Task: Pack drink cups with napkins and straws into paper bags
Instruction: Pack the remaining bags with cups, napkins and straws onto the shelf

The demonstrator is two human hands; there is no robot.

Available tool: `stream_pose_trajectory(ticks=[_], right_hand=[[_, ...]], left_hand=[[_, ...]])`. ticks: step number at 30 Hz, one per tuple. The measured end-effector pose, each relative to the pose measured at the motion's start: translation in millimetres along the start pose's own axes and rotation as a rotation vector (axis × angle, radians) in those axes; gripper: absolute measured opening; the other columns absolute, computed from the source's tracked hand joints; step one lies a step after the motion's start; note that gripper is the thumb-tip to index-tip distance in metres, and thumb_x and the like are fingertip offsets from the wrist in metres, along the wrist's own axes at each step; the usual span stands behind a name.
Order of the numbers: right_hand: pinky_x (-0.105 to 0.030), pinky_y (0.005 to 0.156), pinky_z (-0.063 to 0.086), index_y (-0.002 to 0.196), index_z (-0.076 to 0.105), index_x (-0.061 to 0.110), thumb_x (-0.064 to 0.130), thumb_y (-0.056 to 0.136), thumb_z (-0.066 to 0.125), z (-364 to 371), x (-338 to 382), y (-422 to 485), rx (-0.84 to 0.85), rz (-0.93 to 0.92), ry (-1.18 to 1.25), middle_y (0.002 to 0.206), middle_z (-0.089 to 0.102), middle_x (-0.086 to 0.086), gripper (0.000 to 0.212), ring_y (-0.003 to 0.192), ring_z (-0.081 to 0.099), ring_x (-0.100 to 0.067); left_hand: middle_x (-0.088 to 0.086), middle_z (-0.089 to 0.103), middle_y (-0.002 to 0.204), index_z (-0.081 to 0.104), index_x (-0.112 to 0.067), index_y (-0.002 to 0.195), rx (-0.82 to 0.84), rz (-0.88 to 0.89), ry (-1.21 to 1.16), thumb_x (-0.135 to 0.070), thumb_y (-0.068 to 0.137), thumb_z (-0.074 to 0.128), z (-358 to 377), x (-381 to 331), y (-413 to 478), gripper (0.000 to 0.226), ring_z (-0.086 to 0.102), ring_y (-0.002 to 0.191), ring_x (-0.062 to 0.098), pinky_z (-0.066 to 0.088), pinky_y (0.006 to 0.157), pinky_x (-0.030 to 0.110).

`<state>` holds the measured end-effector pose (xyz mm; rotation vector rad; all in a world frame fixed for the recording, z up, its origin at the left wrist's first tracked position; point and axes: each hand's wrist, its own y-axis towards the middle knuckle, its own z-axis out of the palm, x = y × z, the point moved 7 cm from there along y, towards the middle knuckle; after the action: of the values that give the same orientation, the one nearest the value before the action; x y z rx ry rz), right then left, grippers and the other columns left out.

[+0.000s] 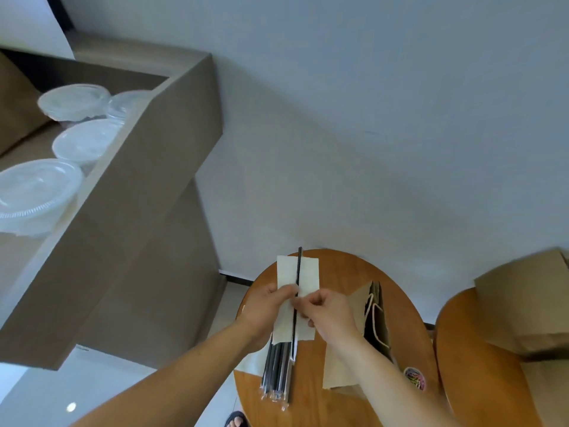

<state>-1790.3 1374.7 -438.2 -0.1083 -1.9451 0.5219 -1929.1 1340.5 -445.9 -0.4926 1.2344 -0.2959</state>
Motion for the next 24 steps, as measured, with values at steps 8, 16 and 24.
stream_pose_trajectory(ticks=[8, 16, 24], right_hand=[[-0.03, 0.075, 0.059, 0.105, 0.064, 0.031, 0.043, 0.072, 0.086, -29.9, 23.4, -12.2, -0.097, -0.137, 0.174, 0.097, 0.073, 0.01, 0.042, 0.088, 0.07, -0.007], [-0.019, 0.063, 0.055, 0.095, 0.072, 0.029, 0.031, 0.087, 0.075, -61.8, 39.3, -29.2, -0.077, -0.256, 0.166, 0.089, 0.075, 0.013, 0.008, 0.081, 0.071, -0.005], [-0.04, 0.079, 0.061, 0.11, 0.065, 0.026, 0.027, 0.081, 0.081, -108.1, 34.7, -31.2, -0.142, -0.25, 0.248, 0.099, 0.074, 0.007, 0.033, 0.09, 0.072, -0.013]], left_hand=[[0.007, 0.075, 0.105, 0.069, -0.013, 0.115, 0.011, 0.142, 0.029, -0.02, 0.092, 0.067, 29.8, -34.7, -6.8, 0.024, 0.072, 0.095, 0.025, 0.059, 0.073, 0.033], [0.008, 0.076, 0.098, 0.072, -0.011, 0.108, 0.105, 0.226, 0.087, -0.014, 0.091, 0.066, 67.0, -53.1, -10.6, 0.018, 0.074, 0.089, 0.024, 0.057, 0.067, 0.027], [0.013, 0.074, 0.103, 0.071, -0.012, 0.109, 0.224, 0.31, 0.188, -0.01, 0.089, 0.068, 114.9, -88.8, -4.3, 0.02, 0.072, 0.095, 0.033, 0.058, 0.083, 0.05]])
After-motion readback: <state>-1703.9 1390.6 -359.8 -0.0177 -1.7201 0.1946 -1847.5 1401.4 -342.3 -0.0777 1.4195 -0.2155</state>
